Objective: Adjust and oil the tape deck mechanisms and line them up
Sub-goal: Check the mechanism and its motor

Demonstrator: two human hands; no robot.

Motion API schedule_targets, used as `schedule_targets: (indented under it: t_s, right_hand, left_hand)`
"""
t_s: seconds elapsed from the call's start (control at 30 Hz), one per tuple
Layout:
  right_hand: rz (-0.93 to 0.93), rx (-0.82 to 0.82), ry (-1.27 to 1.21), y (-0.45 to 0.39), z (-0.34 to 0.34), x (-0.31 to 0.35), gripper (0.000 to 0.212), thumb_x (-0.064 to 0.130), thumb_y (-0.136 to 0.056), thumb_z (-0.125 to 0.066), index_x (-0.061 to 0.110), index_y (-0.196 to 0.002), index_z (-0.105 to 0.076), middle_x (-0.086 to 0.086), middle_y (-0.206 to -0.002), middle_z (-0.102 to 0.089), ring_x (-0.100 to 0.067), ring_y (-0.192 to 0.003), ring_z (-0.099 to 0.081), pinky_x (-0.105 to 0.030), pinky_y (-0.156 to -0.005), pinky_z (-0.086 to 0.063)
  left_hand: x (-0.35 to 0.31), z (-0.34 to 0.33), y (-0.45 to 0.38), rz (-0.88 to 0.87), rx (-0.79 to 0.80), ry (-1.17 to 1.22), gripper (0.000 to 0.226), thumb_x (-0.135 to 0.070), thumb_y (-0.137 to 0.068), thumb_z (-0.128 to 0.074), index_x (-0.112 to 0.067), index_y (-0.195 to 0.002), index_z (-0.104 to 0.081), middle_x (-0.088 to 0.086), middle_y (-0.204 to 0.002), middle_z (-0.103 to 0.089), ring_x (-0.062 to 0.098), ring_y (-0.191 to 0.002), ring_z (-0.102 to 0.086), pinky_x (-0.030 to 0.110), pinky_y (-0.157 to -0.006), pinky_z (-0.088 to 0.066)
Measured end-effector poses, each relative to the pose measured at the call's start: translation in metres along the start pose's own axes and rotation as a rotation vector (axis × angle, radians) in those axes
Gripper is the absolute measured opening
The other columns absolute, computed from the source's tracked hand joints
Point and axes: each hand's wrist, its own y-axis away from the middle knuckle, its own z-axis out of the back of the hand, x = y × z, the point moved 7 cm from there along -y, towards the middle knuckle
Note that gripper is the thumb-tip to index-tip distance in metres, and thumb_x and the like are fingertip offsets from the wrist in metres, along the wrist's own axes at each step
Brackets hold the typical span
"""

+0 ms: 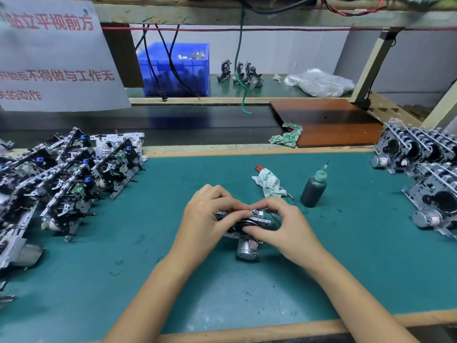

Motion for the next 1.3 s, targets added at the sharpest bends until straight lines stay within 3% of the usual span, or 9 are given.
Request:
schedule_targets:
  t_s: [0.13, 0.27, 0.37, 0.47, 0.63, 0.9, 1.0, 1.1, 1.3]
  right_hand:
    - [-0.009, 0.045, 0.050, -0.005, 0.002, 0.001, 0.029, 0.027, -0.067, -0.083, 0.040, -0.086, -0.064, 0.022, -0.091, -0.063, 0.006, -0.095, -0.051, -0.009, -0.082, -0.035]
    - [-0.033, 0.032, 0.058, -0.005, 0.002, 0.001, 0.029, 0.030, -0.066, -0.084, 0.032, -0.091, -0.069, 0.015, -0.095, -0.065, 0.001, -0.099, -0.055, -0.012, -0.087, -0.037]
    - [-0.017, 0.087, 0.062, -0.002, 0.003, -0.001, 0.037, 0.037, -0.064, -0.083, 0.043, -0.096, -0.065, 0.019, -0.104, -0.063, 0.005, -0.107, -0.051, -0.010, -0.092, -0.033]
    - [0.093, 0.003, 0.287, 0.006, 0.011, -0.004, 0.038, 0.052, -0.069, -0.076, 0.043, -0.104, -0.064, 0.027, -0.105, -0.060, 0.009, -0.107, -0.046, -0.007, -0.090, -0.030]
    - [0.300, -0.130, 0.640, 0.023, 0.013, -0.002, 0.040, 0.058, -0.076, -0.053, 0.023, -0.078, -0.072, 0.017, -0.079, -0.066, -0.007, -0.082, -0.056, -0.019, -0.077, -0.036]
    - [0.296, -0.062, 0.691, 0.011, 0.015, 0.013, 0.054, 0.066, -0.079, -0.042, 0.022, -0.082, -0.071, 0.014, -0.079, -0.065, -0.011, -0.086, -0.057, -0.022, -0.075, -0.035]
    - [0.314, -0.132, 0.617, -0.003, 0.024, 0.036, 0.042, 0.065, -0.080, -0.043, 0.025, -0.082, -0.056, 0.015, -0.071, -0.049, -0.007, -0.070, -0.046, -0.023, -0.059, -0.034]
    - [0.378, 0.040, 0.718, -0.015, 0.005, 0.053, 0.039, 0.064, -0.083, -0.037, 0.026, -0.075, -0.039, 0.012, -0.065, -0.044, -0.011, -0.060, -0.040, -0.029, -0.050, -0.035]
    - [0.477, 0.237, 0.797, -0.023, -0.007, 0.059, 0.036, 0.045, -0.095, -0.048, 0.021, -0.072, -0.035, 0.008, -0.058, -0.037, -0.017, -0.055, -0.033, -0.031, -0.053, -0.025]
  left_hand:
    - [-0.001, 0.000, -0.001, -0.018, 0.018, 0.003, 0.009, -0.028, -0.078, -0.072, -0.024, -0.083, -0.077, -0.007, -0.071, -0.057, 0.009, -0.073, -0.047, 0.022, -0.070, -0.039]
    - [-0.002, 0.000, -0.001, -0.026, 0.015, -0.022, 0.010, -0.028, -0.078, -0.070, -0.024, -0.083, -0.077, -0.005, -0.070, -0.057, 0.010, -0.073, -0.047, 0.019, -0.069, -0.038]
    - [-0.002, 0.000, 0.000, -0.026, 0.010, -0.027, 0.011, -0.030, -0.079, -0.069, -0.023, -0.084, -0.077, -0.005, -0.070, -0.057, 0.010, -0.073, -0.047, 0.018, -0.069, -0.038]
    - [-0.001, 0.000, 0.000, -0.025, 0.012, -0.015, 0.009, -0.029, -0.079, -0.070, -0.024, -0.083, -0.077, -0.007, -0.071, -0.057, 0.009, -0.073, -0.046, 0.017, -0.069, -0.037]
    - [-0.001, -0.002, 0.000, -0.012, -0.005, -0.023, 0.010, -0.030, -0.078, -0.069, -0.025, -0.082, -0.077, -0.014, -0.071, -0.054, 0.002, -0.073, -0.044, 0.015, -0.069, -0.035]
    - [-0.001, -0.002, -0.004, 0.022, 0.074, 0.008, 0.010, -0.037, -0.081, -0.068, -0.031, -0.085, -0.075, -0.011, -0.073, -0.056, 0.007, -0.077, -0.048, 0.016, -0.071, -0.037]
    - [0.003, 0.006, -0.008, 0.037, 0.172, 0.020, 0.018, -0.041, -0.079, -0.063, -0.037, -0.095, -0.071, -0.013, -0.082, -0.056, 0.001, -0.083, -0.051, 0.010, -0.072, -0.036]
    - [0.011, 0.020, -0.010, 0.018, 0.247, -0.143, 0.023, -0.043, -0.078, -0.061, -0.033, -0.096, -0.072, -0.016, -0.089, -0.058, 0.000, -0.087, -0.051, 0.014, -0.077, -0.038]
    - [-0.005, 0.024, -0.014, -0.196, 0.258, -0.325, 0.010, -0.025, -0.082, -0.071, -0.019, -0.087, -0.077, -0.007, -0.077, -0.061, 0.005, -0.074, -0.047, 0.018, -0.064, -0.038]
